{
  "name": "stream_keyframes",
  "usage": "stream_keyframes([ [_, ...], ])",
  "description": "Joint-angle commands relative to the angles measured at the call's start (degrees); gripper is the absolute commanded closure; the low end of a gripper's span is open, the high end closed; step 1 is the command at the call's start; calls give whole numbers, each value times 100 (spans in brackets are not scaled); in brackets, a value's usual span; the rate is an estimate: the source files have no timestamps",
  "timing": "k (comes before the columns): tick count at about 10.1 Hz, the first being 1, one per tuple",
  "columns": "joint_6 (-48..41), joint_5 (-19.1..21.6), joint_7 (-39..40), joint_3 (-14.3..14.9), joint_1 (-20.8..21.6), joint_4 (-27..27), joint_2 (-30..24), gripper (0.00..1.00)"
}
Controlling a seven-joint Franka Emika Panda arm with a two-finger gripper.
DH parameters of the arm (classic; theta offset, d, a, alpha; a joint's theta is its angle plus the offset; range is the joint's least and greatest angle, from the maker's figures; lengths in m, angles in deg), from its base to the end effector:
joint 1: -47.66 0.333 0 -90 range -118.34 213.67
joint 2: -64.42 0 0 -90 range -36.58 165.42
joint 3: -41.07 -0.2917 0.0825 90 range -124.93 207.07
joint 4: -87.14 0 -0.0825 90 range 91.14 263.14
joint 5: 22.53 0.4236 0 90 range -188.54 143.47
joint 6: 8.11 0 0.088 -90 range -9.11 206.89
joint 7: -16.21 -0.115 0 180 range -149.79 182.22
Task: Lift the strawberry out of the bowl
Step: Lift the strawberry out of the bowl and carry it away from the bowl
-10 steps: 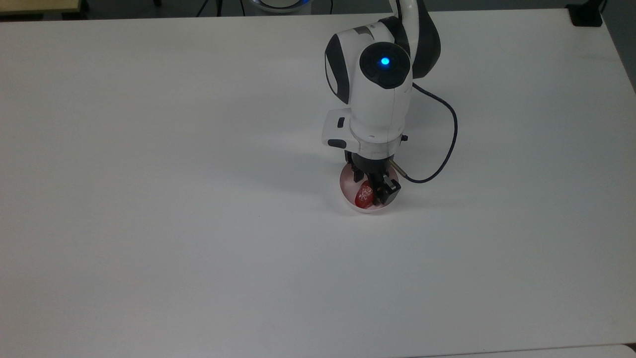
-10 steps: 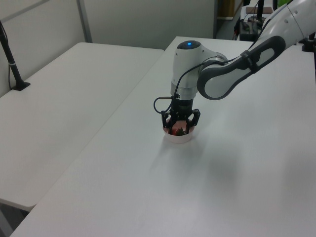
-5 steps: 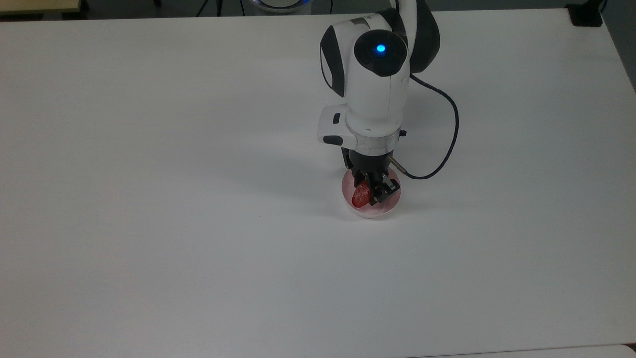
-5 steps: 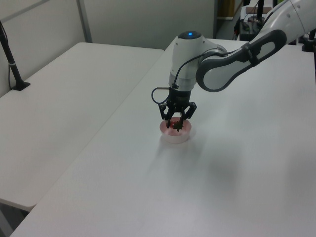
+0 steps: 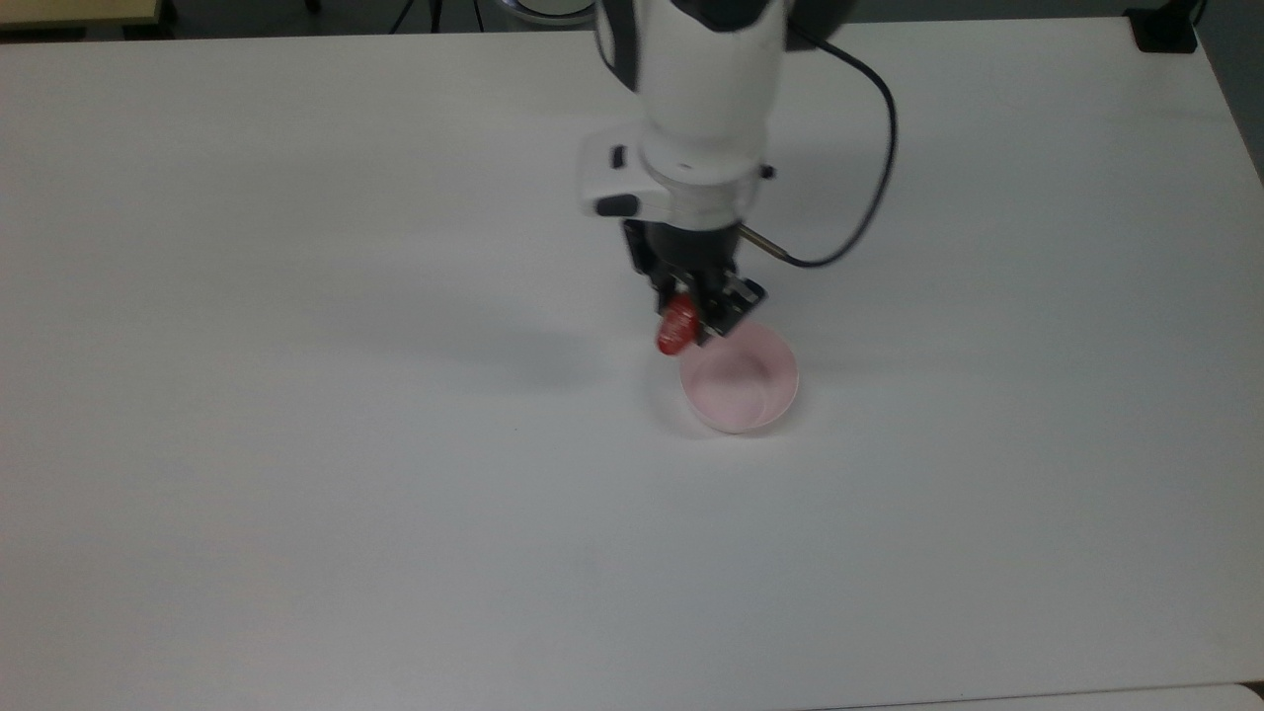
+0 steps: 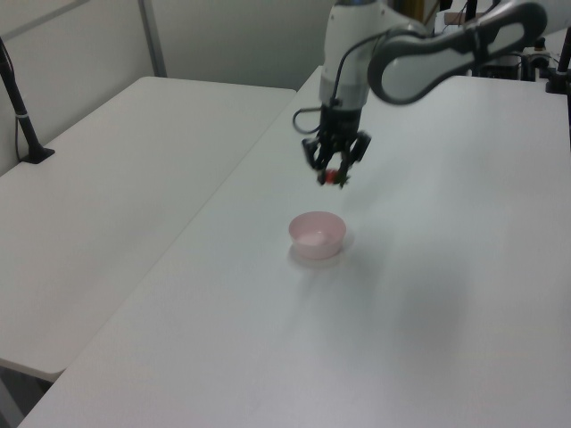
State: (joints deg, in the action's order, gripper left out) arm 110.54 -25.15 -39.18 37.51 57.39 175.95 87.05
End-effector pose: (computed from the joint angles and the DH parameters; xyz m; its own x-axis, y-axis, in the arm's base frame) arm 0.6971 0.1570 0.3899 0.7451 -0.6612 0.0871 -0.6547 -0.7501 -0.0933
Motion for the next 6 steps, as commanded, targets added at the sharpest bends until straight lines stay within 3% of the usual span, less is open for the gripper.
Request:
stream_keyframes([
  [1, -447, 33, 2839, 48, -1047, 409, -373, 52],
  [3, -640, 50, 4888, 57, -1952, 453, -347, 52],
  [5, -501, 68, 6262, 57, -2378, 777, -208, 52],
  [6, -213, 68, 6442, 57, -2466, 883, -67, 52],
])
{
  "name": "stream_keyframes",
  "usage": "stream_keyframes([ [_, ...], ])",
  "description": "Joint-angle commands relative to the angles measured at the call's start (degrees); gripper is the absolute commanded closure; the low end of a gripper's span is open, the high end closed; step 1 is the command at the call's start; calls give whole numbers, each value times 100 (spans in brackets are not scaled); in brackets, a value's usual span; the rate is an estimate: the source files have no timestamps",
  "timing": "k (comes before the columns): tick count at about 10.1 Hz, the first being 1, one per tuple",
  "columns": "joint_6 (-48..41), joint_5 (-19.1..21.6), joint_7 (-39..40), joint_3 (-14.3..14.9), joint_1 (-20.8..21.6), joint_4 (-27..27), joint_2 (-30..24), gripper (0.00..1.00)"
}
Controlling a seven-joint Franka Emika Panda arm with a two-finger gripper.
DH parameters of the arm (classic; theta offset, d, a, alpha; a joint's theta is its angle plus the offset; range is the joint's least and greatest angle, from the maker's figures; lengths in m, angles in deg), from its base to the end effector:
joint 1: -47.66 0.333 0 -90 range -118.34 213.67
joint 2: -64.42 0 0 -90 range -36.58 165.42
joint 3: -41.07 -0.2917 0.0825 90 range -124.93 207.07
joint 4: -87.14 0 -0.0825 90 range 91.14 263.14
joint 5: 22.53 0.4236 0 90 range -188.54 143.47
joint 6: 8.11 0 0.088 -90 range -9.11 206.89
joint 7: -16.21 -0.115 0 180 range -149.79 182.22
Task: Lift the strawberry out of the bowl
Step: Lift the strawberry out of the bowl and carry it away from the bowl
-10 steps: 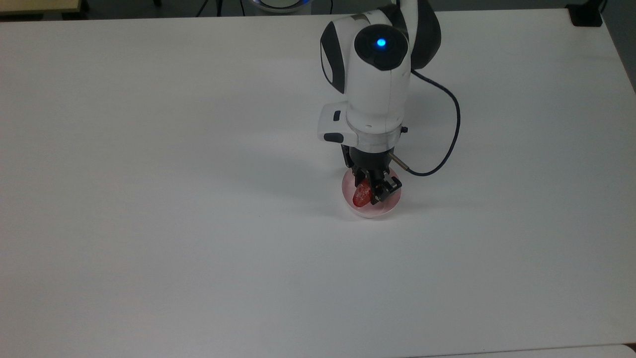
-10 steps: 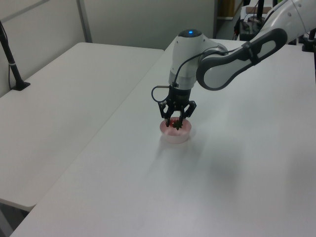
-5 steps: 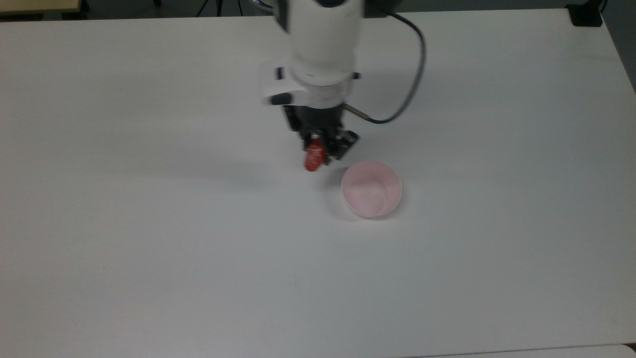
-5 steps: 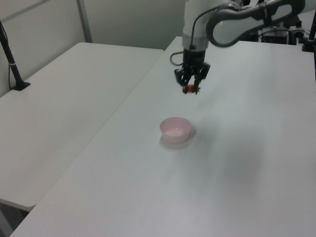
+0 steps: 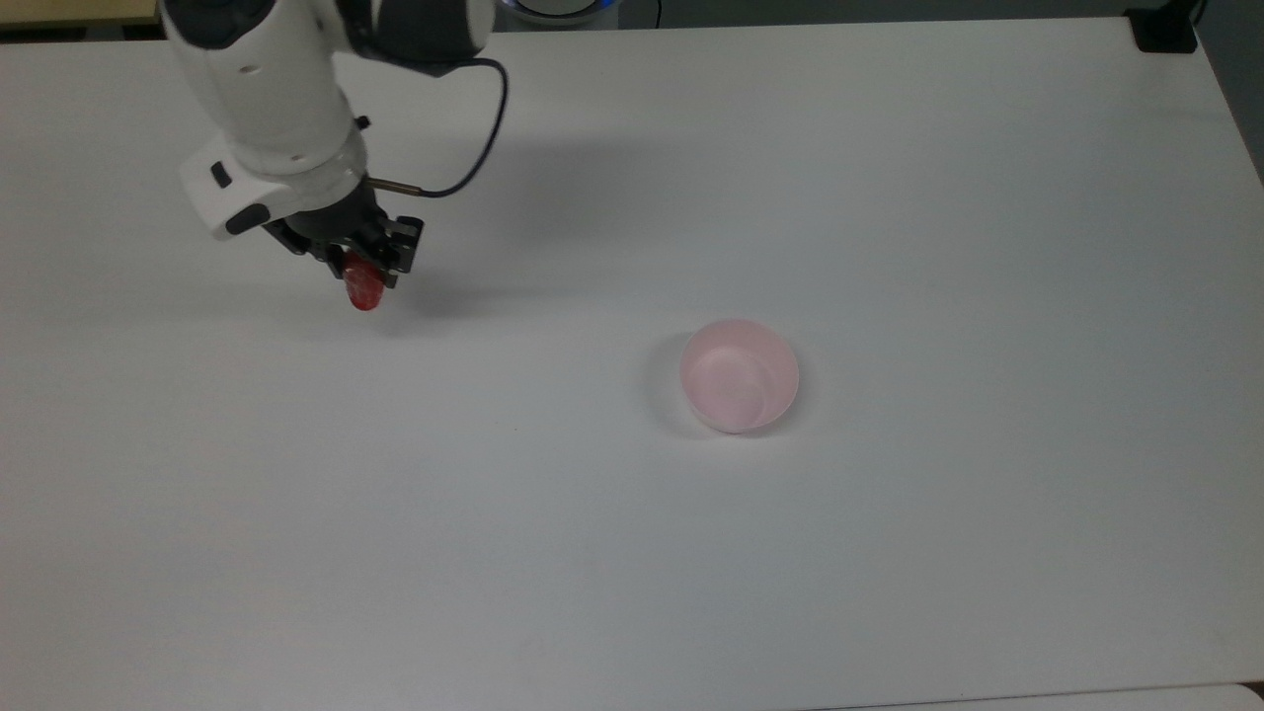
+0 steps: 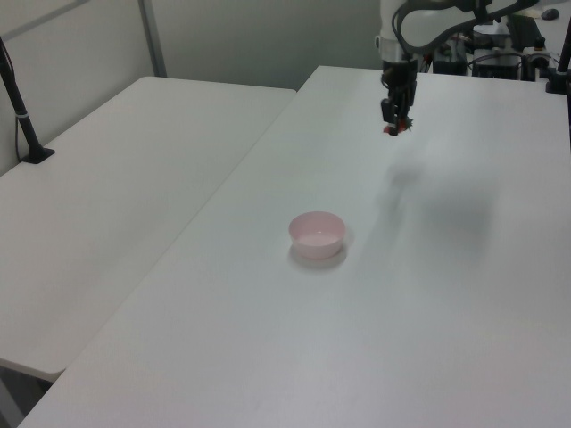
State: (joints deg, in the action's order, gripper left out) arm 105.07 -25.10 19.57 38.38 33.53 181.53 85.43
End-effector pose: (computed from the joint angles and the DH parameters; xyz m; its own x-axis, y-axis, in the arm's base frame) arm 0.6684 -0.1410 0.3505 0.9913 -0.1254 -0.0397 -0.1246 -0.9920 0.0214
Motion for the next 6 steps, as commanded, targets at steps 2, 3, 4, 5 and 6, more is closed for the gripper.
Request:
stream_keyframes([
  [2, 670, 37, 578, -30, -124, 414, 228, 26],
  [3, 662, 37, 569, -30, -151, 388, 219, 10],
  [4, 610, 71, 543, -30, -142, 361, 141, 0],
  [5, 539, 107, 465, -47, -142, 353, -182, 0],
  [6, -62, 168, 324, -82, -125, 161, -542, 0],
])
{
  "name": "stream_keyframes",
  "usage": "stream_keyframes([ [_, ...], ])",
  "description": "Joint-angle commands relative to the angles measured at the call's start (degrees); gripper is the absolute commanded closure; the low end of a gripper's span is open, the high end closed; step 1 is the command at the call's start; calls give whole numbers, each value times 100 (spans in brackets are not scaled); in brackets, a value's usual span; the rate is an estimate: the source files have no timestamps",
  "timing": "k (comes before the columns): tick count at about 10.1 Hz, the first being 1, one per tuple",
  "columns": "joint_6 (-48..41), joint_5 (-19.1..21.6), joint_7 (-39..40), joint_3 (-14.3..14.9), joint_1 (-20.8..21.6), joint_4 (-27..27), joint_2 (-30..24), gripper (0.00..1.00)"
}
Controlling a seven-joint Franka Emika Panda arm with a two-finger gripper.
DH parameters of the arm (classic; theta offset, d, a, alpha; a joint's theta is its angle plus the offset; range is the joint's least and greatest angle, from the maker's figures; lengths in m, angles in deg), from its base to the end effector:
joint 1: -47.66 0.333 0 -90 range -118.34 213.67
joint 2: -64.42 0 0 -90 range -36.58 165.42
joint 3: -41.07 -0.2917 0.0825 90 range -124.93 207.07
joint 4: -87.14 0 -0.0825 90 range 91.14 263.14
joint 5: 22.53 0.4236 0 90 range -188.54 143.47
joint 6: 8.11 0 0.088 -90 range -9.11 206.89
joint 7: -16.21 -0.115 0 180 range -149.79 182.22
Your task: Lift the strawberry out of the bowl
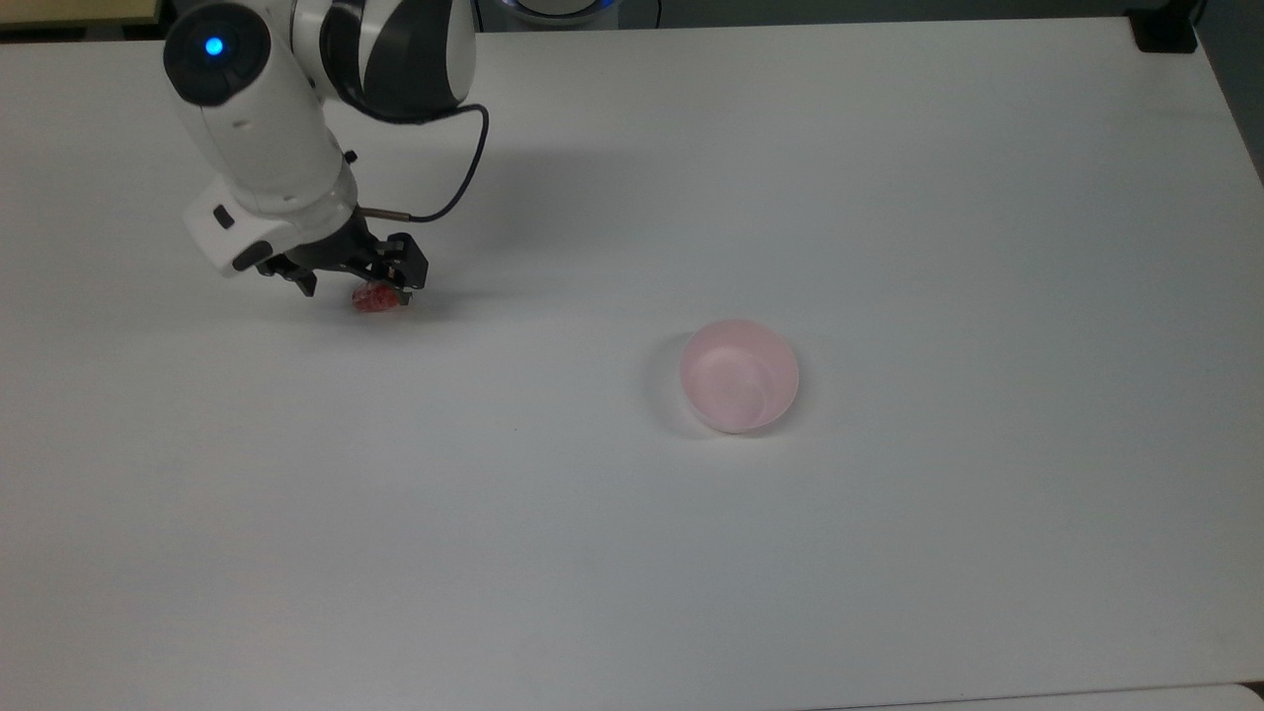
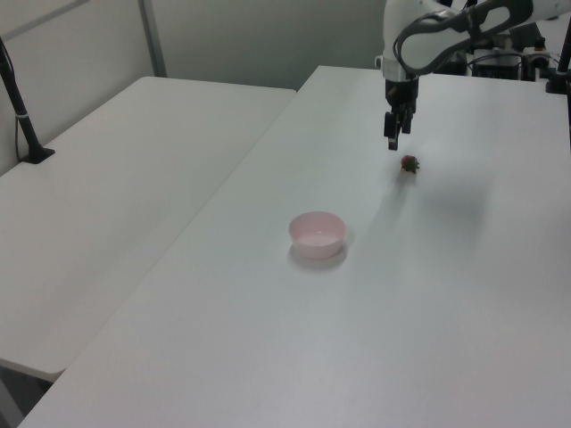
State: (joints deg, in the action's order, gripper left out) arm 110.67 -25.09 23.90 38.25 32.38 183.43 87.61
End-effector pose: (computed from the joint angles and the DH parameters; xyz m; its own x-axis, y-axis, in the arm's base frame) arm 0.6694 -0.1530 0.3162 0.9978 -0.0654 -0.0143 -0.0652 -0.9977 0.0178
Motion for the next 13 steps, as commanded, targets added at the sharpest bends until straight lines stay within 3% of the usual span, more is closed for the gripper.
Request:
stream_keyframes([
  [1, -1420, 246, -397, -78, 17, -492, -964, 0],
  [2, -1915, 360, -739, -130, 35, -766, -1218, 0],
  [4, -2322, 361, -1399, -341, 35, -752, -1877, 0],
  [7, -2869, 308, -1472, -211, 516, -612, -2617, 0],
  [10, -2755, 256, -1367, 1009, 1895, -400, -2724, 0],
  [13, -2658, 264, -1006, 1021, 1915, -409, -2662, 0],
])
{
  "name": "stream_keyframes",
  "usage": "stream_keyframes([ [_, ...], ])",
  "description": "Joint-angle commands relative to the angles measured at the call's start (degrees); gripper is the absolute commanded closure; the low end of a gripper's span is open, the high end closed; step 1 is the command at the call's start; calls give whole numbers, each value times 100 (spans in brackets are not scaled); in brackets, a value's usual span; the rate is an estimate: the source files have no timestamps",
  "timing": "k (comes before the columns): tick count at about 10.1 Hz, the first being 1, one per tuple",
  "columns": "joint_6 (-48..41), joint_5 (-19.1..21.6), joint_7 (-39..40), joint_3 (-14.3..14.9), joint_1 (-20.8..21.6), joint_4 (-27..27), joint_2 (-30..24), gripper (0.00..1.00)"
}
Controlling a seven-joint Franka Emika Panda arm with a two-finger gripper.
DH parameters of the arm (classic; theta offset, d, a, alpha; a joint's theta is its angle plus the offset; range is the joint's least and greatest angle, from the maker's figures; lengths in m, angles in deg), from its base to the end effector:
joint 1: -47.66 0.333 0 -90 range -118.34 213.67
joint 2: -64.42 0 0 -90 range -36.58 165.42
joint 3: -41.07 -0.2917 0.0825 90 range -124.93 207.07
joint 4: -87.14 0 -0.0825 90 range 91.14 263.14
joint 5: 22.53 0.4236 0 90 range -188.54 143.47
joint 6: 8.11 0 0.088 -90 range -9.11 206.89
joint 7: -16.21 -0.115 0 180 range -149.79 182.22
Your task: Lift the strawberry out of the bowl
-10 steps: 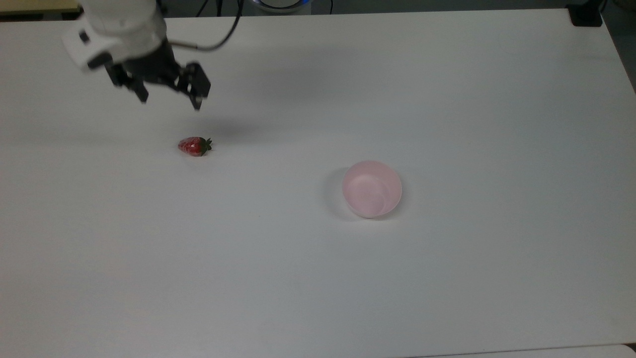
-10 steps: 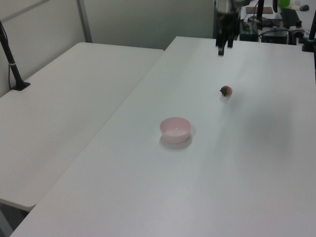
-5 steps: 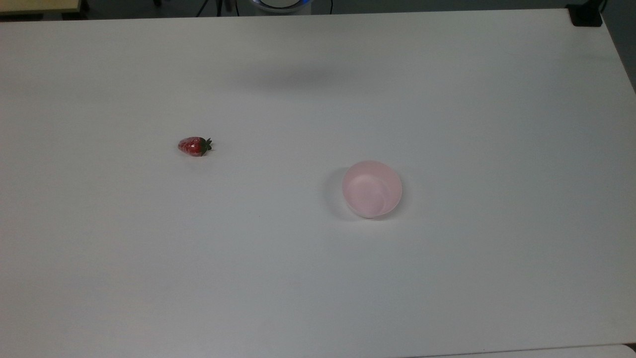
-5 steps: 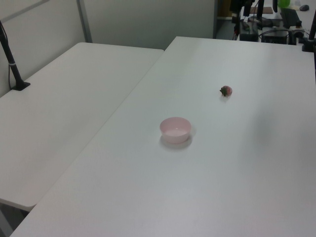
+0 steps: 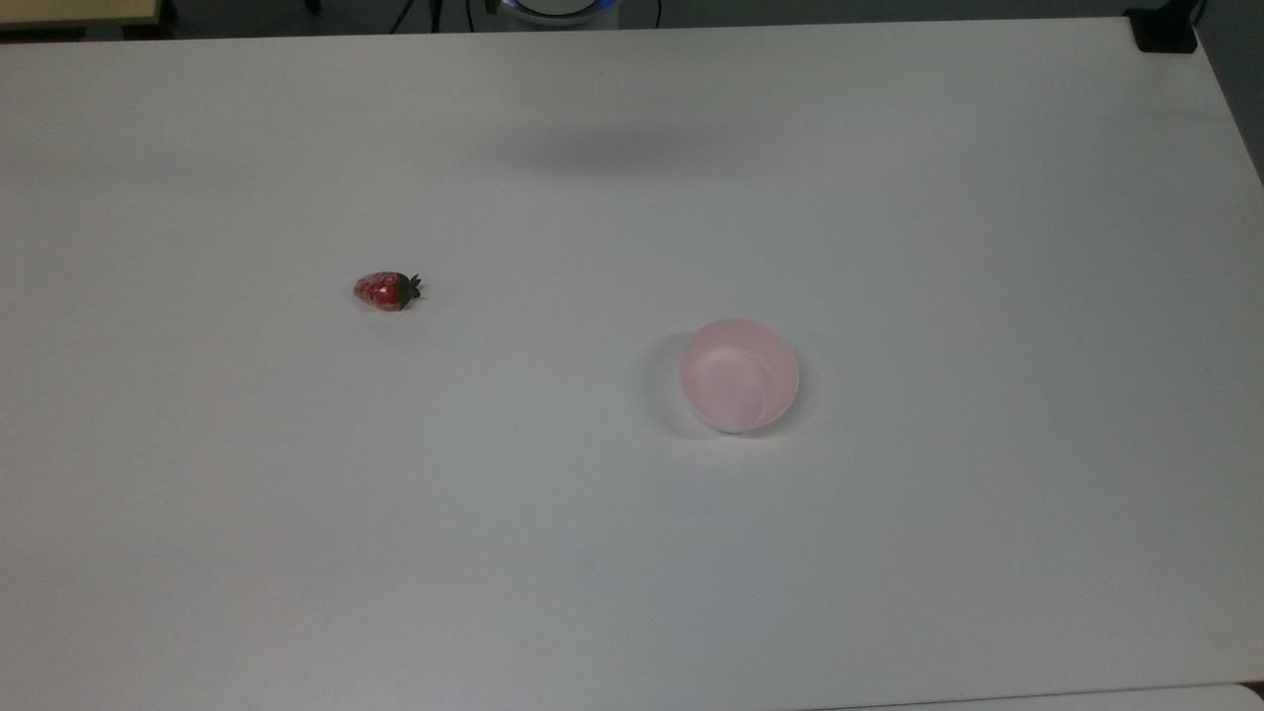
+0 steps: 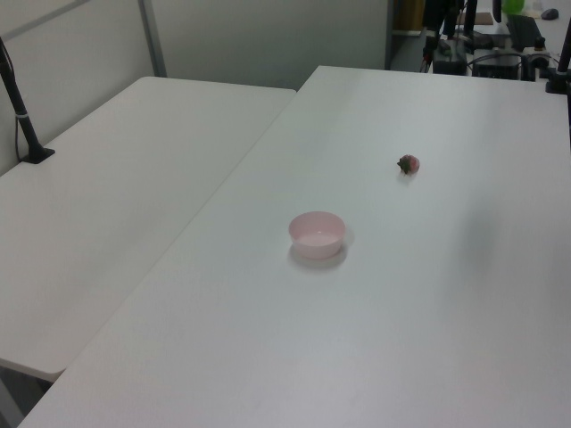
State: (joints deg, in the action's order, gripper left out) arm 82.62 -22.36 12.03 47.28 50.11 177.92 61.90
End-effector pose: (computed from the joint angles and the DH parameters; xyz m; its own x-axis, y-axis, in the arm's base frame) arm 0.5821 -0.0392 0.6121 0.9895 -0.1382 0.0422 -0.1379 -0.9904 -0.0108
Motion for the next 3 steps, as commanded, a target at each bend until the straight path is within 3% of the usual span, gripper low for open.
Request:
stream_keyframes([
  [1, 147, 9, 181, 117, 133, 142, -91, 0],
  [3, 147, 9, 181, 117, 142, 142, -64, 0],
])
